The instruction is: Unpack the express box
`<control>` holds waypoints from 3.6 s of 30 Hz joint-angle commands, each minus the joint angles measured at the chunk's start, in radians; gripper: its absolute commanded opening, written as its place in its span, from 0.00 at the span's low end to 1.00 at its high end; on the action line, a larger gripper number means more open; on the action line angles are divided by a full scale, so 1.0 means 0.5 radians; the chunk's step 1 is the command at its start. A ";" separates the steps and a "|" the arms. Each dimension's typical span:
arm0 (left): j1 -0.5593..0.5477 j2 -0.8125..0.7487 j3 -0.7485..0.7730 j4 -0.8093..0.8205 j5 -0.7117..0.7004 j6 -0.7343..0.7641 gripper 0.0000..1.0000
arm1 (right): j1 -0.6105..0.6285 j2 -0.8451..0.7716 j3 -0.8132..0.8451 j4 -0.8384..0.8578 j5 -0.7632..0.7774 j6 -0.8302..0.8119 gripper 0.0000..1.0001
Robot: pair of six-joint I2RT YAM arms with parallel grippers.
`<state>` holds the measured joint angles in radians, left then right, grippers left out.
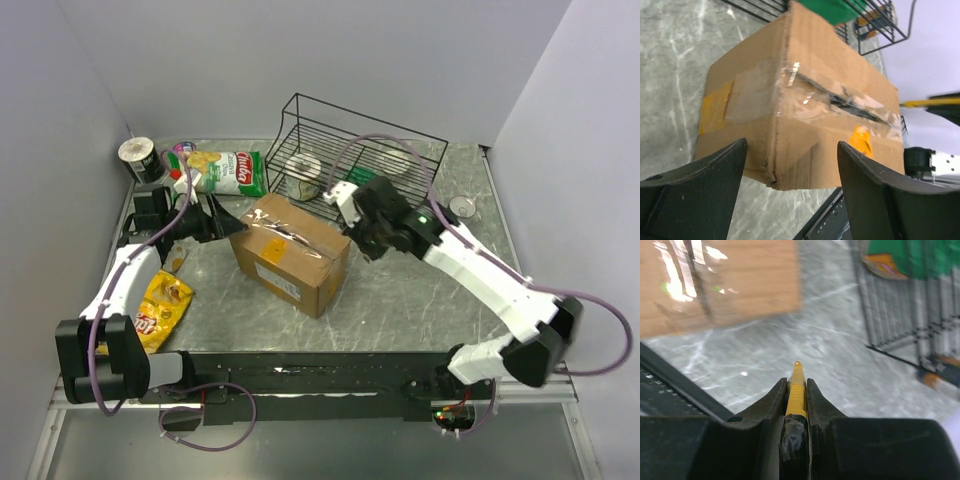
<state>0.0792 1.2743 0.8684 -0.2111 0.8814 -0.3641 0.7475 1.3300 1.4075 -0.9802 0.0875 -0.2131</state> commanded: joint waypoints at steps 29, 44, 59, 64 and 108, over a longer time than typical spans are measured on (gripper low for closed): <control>-0.066 0.139 0.761 -0.377 0.256 0.450 0.76 | -0.298 0.320 0.751 0.515 -1.140 -0.405 0.00; -0.115 0.308 0.485 0.152 0.333 0.069 0.66 | -0.191 0.337 0.394 0.926 -1.657 -0.332 0.00; -0.121 0.308 0.211 0.293 0.136 0.020 0.64 | -0.041 0.436 0.354 0.951 -1.246 -0.436 0.00; -0.121 0.311 0.196 0.309 0.133 0.010 0.64 | -0.038 0.432 0.302 0.960 -1.160 -0.460 0.00; -0.125 0.280 0.138 0.355 0.145 -0.039 0.64 | -0.078 0.555 0.450 0.985 -1.163 -0.408 0.00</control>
<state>0.0223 1.4220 0.9634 -0.0093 0.9817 -0.3828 0.7174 1.5925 1.5902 -0.4965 -0.4759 -0.4057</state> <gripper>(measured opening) 0.637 0.243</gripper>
